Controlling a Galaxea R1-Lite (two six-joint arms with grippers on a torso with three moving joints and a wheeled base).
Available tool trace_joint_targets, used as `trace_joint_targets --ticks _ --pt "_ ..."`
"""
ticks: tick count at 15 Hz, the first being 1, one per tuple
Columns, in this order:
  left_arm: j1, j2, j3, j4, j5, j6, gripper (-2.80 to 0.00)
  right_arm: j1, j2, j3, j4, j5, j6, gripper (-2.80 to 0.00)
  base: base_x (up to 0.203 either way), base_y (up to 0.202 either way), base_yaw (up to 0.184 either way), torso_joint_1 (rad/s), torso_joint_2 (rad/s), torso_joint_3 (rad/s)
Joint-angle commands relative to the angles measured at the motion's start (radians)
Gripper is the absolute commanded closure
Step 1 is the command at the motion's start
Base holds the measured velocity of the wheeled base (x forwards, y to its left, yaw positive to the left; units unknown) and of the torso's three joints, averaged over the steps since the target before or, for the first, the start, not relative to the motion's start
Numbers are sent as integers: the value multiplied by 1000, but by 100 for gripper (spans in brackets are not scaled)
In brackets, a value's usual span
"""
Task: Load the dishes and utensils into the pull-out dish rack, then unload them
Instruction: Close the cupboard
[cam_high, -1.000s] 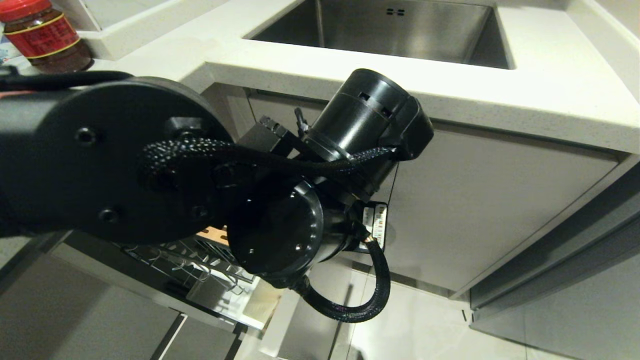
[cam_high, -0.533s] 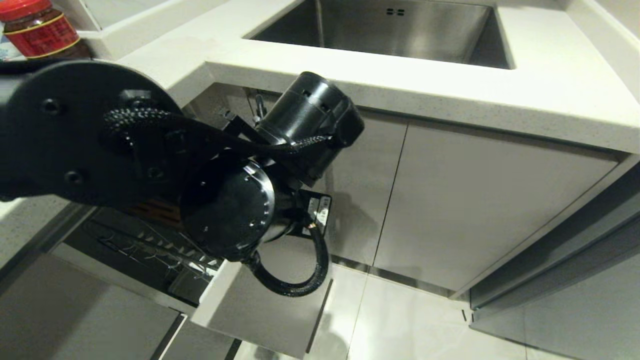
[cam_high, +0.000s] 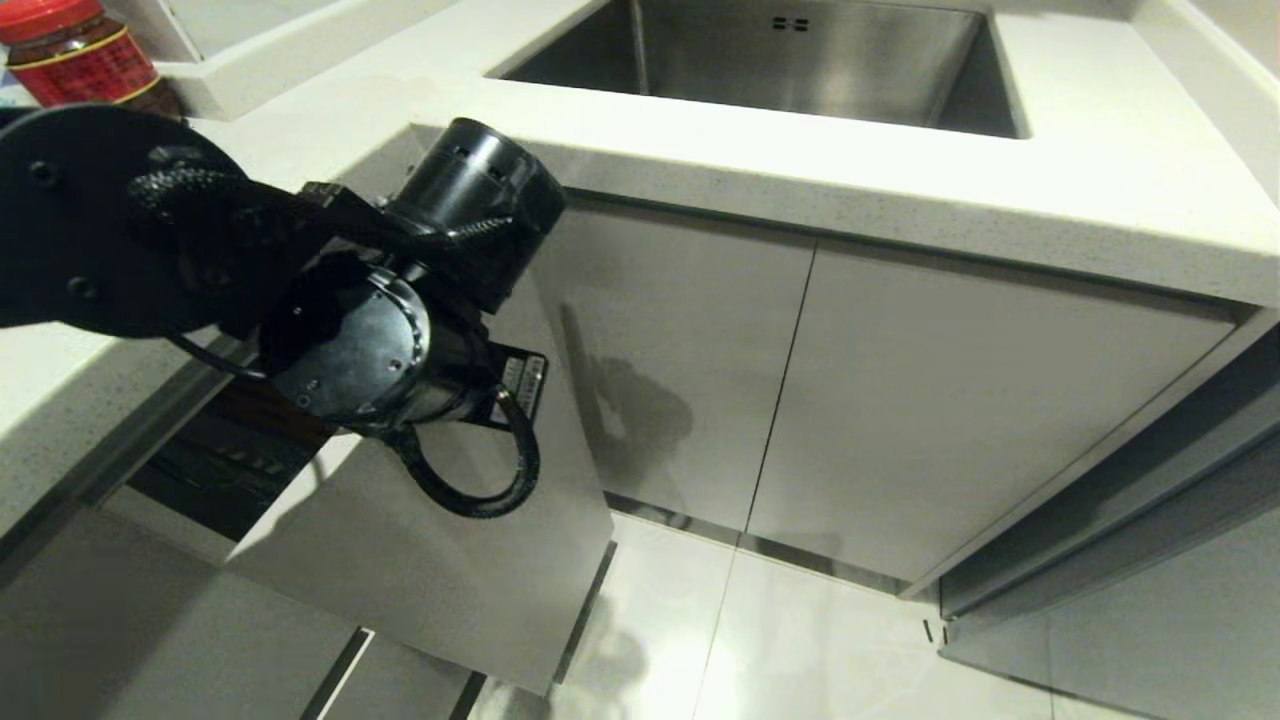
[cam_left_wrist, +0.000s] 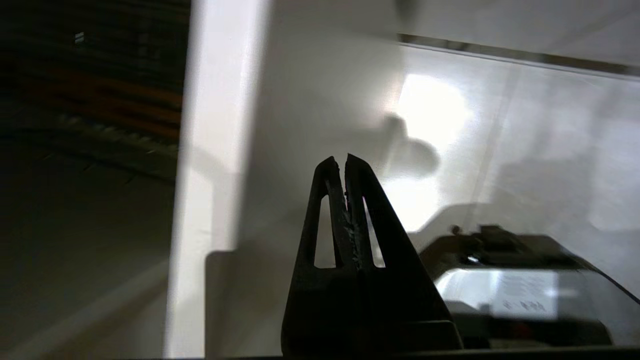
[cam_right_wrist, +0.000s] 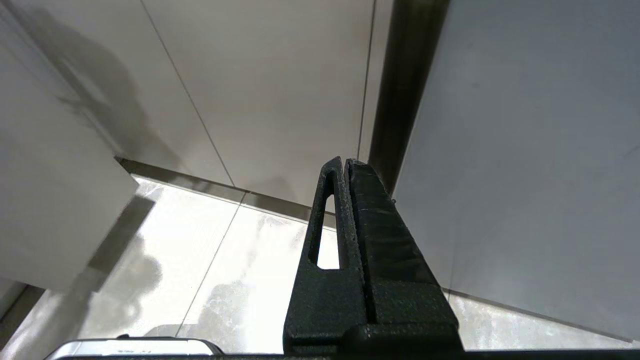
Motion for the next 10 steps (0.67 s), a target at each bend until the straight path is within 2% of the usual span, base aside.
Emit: trace_joint_targets --ticks 1,5,7,10 --pt "87 -46 0 -1 7 30 0 0 1 27 -1 0 0 0 0 0 0 0 0 0" --pt "204 -72 0 -11 8 91 0 0 1 26 -1 0 0 0 0 0 0 0 0 0" --pt "260 -73 1 -58 8 121 0 0 1 27 -1 0 0 0 0 0 0 0 0 0" --pt "271 -75 10 -80 8 139 0 0 1 26 -1 0 0 0 0 0 0 0 0 0"
